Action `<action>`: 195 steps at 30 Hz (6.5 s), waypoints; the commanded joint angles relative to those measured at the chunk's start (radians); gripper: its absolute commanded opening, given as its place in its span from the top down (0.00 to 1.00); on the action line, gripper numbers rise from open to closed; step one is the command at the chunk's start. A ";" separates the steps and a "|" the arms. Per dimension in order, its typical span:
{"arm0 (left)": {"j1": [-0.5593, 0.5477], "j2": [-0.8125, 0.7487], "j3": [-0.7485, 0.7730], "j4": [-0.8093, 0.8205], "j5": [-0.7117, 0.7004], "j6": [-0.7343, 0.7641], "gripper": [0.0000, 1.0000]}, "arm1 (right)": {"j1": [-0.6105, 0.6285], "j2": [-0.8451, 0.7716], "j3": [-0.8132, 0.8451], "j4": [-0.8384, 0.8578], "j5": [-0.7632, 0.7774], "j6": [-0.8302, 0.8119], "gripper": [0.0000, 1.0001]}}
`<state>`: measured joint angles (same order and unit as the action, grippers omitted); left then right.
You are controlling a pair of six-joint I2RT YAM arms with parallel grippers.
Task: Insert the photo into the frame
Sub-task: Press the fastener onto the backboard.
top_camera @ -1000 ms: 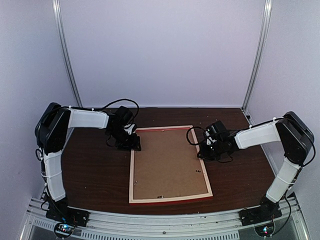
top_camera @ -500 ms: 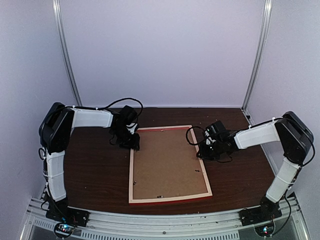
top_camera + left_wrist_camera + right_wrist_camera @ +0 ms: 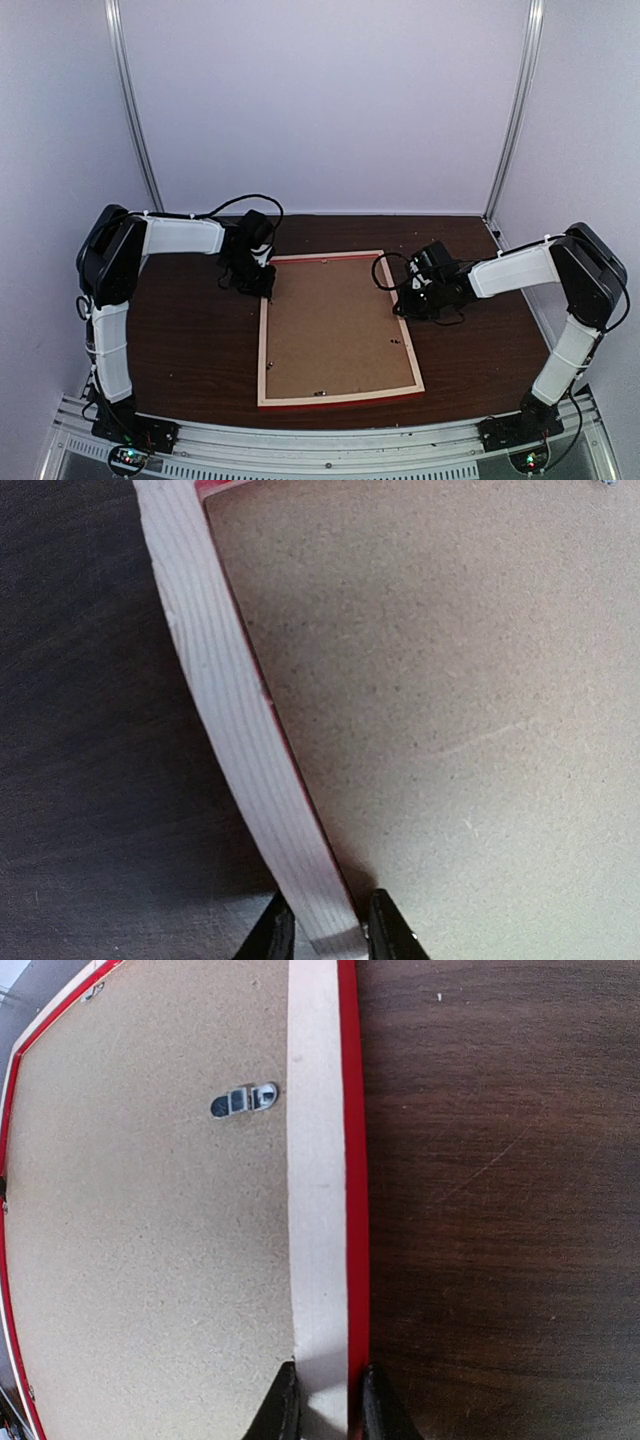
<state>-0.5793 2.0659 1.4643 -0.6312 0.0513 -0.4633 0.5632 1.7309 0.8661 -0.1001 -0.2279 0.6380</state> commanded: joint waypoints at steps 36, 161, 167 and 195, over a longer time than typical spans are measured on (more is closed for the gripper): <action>-0.019 0.065 0.091 -0.324 0.188 0.222 0.63 | 0.018 0.084 -0.033 -0.010 -0.070 0.042 0.96; -0.150 -0.334 -0.392 0.055 0.068 0.058 0.29 | -0.003 0.026 -0.142 0.089 -0.021 0.138 1.00; -0.085 -0.264 -0.340 0.068 0.105 0.031 0.33 | 0.003 0.023 -0.142 0.094 -0.026 0.140 1.00; -0.057 -0.186 -0.294 0.031 0.029 -0.028 0.83 | 0.048 -0.097 -0.190 0.062 -0.029 0.141 0.77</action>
<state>-0.6426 1.8774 1.1908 -0.5842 0.1337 -0.5083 0.5991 1.6394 0.6838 0.1028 -0.1909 0.8093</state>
